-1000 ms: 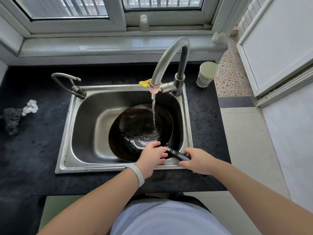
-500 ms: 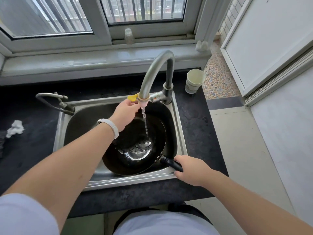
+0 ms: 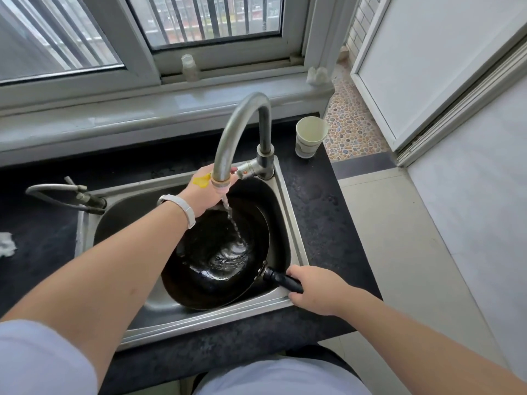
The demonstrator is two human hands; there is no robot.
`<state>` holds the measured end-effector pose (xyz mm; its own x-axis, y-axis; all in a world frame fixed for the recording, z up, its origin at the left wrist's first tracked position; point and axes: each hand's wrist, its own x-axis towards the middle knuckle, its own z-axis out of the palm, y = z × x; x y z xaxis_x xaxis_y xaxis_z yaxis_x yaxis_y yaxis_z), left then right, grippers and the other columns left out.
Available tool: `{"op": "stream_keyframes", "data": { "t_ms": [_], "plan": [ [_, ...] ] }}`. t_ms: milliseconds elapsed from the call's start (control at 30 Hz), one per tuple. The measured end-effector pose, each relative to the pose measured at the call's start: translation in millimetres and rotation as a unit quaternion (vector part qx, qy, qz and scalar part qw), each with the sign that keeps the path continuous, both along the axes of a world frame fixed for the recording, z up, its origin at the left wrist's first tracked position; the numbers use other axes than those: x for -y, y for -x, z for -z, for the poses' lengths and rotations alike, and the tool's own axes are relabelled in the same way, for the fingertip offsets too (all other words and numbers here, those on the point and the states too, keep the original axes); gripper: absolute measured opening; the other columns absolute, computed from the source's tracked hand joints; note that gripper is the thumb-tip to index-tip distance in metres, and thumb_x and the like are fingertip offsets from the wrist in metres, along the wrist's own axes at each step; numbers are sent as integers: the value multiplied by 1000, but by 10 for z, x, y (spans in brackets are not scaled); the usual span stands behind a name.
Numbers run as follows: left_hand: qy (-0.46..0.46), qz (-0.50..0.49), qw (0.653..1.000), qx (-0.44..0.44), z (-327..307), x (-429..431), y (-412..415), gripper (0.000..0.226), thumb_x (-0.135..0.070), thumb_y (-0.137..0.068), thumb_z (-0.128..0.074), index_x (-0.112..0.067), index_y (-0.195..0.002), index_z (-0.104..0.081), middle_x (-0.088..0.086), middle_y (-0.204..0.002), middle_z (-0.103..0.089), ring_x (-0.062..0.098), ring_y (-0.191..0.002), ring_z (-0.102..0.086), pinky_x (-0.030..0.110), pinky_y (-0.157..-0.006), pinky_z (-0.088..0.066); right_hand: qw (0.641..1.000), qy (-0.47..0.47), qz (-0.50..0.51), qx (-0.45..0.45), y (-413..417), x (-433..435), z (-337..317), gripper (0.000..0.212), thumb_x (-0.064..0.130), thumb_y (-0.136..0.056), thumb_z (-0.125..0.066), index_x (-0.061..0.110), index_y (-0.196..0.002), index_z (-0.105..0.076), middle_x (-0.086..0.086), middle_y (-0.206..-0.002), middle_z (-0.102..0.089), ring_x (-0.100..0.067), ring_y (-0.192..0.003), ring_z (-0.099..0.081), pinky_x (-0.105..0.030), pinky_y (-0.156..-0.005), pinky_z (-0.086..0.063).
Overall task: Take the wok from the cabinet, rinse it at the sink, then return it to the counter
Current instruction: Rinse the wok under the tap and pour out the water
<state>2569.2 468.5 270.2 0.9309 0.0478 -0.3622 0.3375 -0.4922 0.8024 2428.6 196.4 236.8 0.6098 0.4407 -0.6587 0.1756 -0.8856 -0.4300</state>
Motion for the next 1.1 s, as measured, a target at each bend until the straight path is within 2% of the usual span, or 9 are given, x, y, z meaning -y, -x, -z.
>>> {"op": "stream_keyframes", "data": {
  "t_ms": [133,367,500,600,700,833,933,1000,1100],
  "plan": [
    [-17,13,999,40,34,-23,-56,10,-29,-92,-68,-33,-101,-67,-8,-97,-65,14,-94,-62,34,-88,-52,1000,-7,7,-5,-8,10,-3,29,39,-91,-58,26,-116,-55,3,-101,-64,-21,-88,-62,-39,-80,-53],
    [-42,32,996,68,106,-33,-163,10,-28,-89,-72,-28,-98,-69,-12,-89,-66,2,-82,-60,11,-70,-42,998,-38,33,-26,-25,54,-7,27,35,-88,-62,27,-114,-59,5,-96,-67,-18,-84,-63,-35,-76,-53],
    [-49,37,995,72,147,-14,-268,8,-32,-83,-78,-34,-85,-71,-7,-87,-70,9,-79,-63,23,-74,-49,997,-49,42,-40,-40,82,3,34,35,-87,-63,32,-121,-58,9,-98,-66,-15,-84,-63,-35,-78,-55],
    [-56,46,994,80,163,2,-304,17,-31,-82,-79,-41,-78,-66,-15,-82,-67,1,-75,-63,23,-76,-51,997,-54,46,-40,-37,75,11,36,34,-87,-63,33,-123,-58,10,-98,-66,-14,-84,-63,-34,-78,-55],
    [-51,46,995,78,154,12,-286,16,-32,-83,-78,-41,-79,-66,-16,-83,-66,0,-75,-61,21,-74,-47,995,-58,62,-51,-39,75,17,37,35,-86,-64,33,-122,-59,8,-100,-68,-16,-84,-65,-35,-78,-56],
    [-38,13,996,80,160,21,-175,11,-40,-84,-73,-44,-87,-63,-16,-92,-66,3,-86,-64,36,-88,-55,991,-66,90,-72,-61,88,32,35,33,-85,-67,34,-120,-60,10,-94,-66,-12,-76,-63,-26,-69,-51],
    [-31,-15,999,16,131,35,129,26,-40,-90,-65,-24,-111,-63,2,-104,-68,20,-96,-65,41,-89,-55,987,-77,105,-92,-79,94,24,37,31,-85,-68,33,-121,-60,10,-93,-64,-10,-73,-61,-21,-66,-48],
    [-18,-48,997,-50,204,19,424,29,-36,-95,-60,-21,-120,-60,3,-102,-69,24,-98,-66,38,-83,-54,986,-79,104,-103,-88,99,18,38,30,-86,-69,32,-122,-60,10,-95,-63,-9,-73,-60,-21,-66,-48],
    [-13,-80,992,-99,355,32,850,24,-37,-94,-60,-27,-116,-60,0,-103,-69,17,-95,-66,25,-70,-48,986,-74,106,-110,-93,107,31,42,31,-85,-70,32,-126,-58,12,-96,-62,-12,-76,-63,-26,-68,-52]
  ]
}}
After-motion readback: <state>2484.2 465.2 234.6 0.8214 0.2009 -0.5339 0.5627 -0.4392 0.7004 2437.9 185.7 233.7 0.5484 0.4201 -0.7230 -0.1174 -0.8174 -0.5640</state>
